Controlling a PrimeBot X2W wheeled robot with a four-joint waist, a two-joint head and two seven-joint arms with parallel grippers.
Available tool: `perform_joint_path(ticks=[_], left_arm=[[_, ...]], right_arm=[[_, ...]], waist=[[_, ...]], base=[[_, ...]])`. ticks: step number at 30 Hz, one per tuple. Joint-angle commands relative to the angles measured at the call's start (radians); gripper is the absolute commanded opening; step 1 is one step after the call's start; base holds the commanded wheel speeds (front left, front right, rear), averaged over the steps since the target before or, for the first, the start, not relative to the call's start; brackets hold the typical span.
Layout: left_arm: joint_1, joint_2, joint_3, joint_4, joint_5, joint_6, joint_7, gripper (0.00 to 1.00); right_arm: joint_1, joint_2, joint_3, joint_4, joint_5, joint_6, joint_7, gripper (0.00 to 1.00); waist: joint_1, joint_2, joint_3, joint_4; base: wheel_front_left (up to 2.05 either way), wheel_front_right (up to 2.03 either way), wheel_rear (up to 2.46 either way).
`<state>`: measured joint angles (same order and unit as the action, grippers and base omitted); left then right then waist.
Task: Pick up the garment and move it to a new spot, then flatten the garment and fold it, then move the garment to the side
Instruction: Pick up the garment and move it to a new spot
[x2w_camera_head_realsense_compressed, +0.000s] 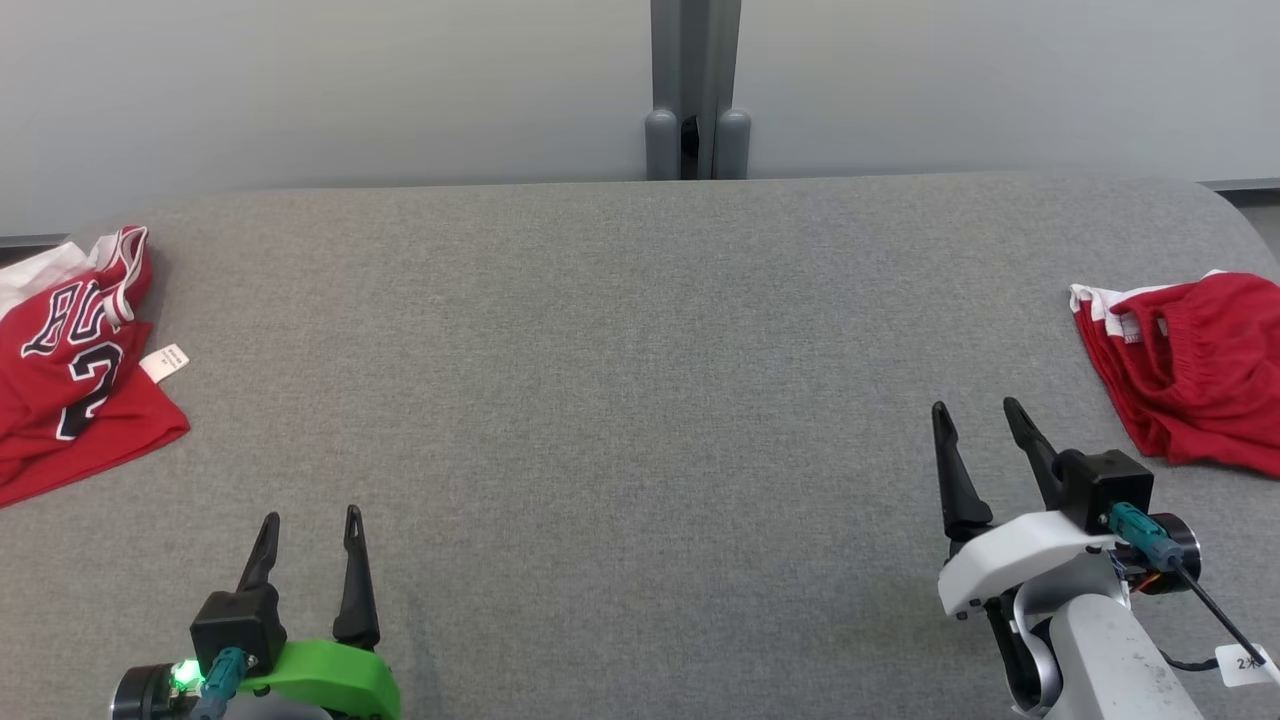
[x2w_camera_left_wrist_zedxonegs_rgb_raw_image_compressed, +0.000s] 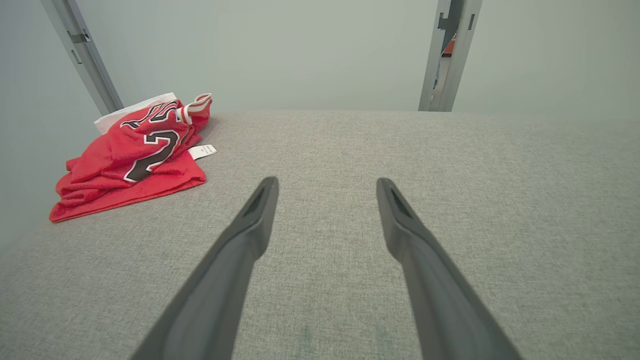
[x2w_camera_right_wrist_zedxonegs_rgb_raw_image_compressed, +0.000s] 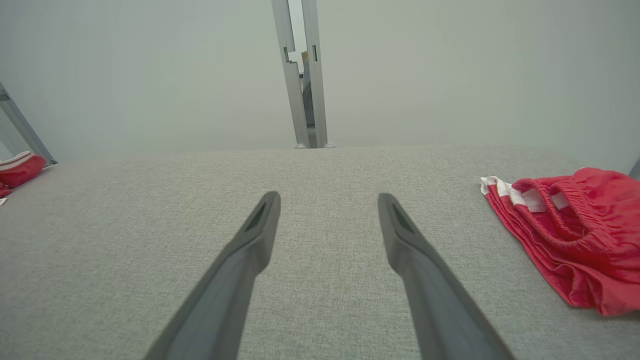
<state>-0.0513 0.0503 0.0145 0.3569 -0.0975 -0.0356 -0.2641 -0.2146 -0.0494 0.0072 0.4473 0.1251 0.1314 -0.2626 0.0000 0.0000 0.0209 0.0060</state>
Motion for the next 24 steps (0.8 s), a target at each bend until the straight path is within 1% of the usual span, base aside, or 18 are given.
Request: perform_joint_path(ticks=[1,6,10,14,18,24], left_arm=[[0.013,0.001,0.002,-0.005,0.0,0.004,0.0,1.0],[0.011,0.001,-0.005,-0.01,-0.008,0.011,0.0,1.0],[-0.009,0.002,-0.002,-0.008,-0.019,0.017,0.0,1.0],[-0.019,0.002,0.009,-0.002,-0.024,0.02,0.0,1.0],[-0.01,0.002,0.03,0.003,-0.03,0.031,0.0,1.0],[-0.005,0.002,0.057,0.003,-0.039,0.032,0.0,1.0]], right_arm=[[0.011,-0.003,0.003,-0.006,0.0,-0.002,-0.003,1.0],[0.011,-0.003,0.008,-0.003,-0.002,-0.002,-0.003,1.0],[-0.001,-0.003,0.027,-0.006,-0.001,-0.002,-0.003,1.0],[-0.012,-0.003,0.054,-0.004,0.013,-0.002,-0.003,1.0],[-0.023,-0.003,0.088,0.007,0.019,-0.002,-0.003,1.0],[-0.043,-0.003,0.118,0.015,0.023,-0.002,-0.003,1.0]], waist=[[0.0,0.0,-0.002,0.001],[0.0,0.0,0.011,0.023],[0.0,0.0,0.035,0.066],[0.0,0.0,0.053,0.138],[0.0,0.0,0.062,0.219],[0.0,0.0,0.072,0.347]], base=[[0.0,0.0,0.0],[0.0,0.0,0.0],[0.0,0.0,0.0],[0.0,0.0,0.0],[0.0,0.0,0.0],[0.0,0.0,0.0]])
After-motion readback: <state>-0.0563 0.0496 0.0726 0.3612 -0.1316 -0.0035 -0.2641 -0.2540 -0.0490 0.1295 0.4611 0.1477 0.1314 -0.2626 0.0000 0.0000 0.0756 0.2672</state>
